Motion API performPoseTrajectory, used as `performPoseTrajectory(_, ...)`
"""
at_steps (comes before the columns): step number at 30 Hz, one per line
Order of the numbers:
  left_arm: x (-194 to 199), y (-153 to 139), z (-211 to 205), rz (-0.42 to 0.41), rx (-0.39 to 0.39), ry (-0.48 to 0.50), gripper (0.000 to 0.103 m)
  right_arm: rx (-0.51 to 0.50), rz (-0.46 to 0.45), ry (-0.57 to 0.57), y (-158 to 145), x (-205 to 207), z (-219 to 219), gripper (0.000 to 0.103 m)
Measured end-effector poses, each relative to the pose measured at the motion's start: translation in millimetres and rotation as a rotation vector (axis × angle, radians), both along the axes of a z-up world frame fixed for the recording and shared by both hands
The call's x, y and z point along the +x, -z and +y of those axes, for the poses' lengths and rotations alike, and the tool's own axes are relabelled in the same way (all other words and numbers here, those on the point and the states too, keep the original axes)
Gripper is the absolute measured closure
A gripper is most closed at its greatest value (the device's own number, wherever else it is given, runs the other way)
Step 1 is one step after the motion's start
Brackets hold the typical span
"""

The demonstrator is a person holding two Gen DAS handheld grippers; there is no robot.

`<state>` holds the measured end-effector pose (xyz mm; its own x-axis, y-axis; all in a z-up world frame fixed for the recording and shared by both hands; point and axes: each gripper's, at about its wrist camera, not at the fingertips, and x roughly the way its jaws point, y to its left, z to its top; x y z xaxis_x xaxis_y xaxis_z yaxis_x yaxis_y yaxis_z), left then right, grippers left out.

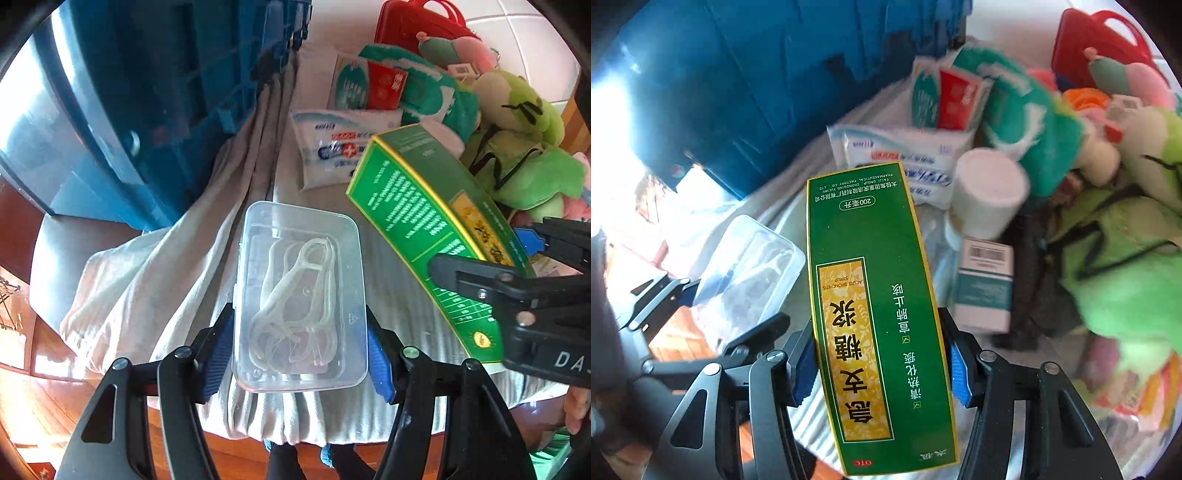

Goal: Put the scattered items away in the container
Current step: 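Grasp the clear plastic floss box with the left tool while the right tool grasps the green medicine box, then carry the floss box and green box over the blue crate with both tools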

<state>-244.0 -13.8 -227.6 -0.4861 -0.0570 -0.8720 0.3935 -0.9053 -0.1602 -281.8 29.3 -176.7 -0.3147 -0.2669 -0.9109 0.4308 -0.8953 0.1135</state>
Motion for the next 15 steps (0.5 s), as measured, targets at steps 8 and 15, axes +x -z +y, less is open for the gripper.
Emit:
performPoseTrajectory(8, 45.0, -65.3, 36.2, 0.117, -0.064, 0.051, 0.040, -0.063, 0.075, 0.123, -43.3, 14.7, 78.0, 0.046)
performPoseTrajectory(15, 69.7, -132.3, 78.6, 0.222, -0.124, 0.131, 0.040, -0.074, 0.200, 0.218, -102.3, 60.7, 123.0, 0.046)
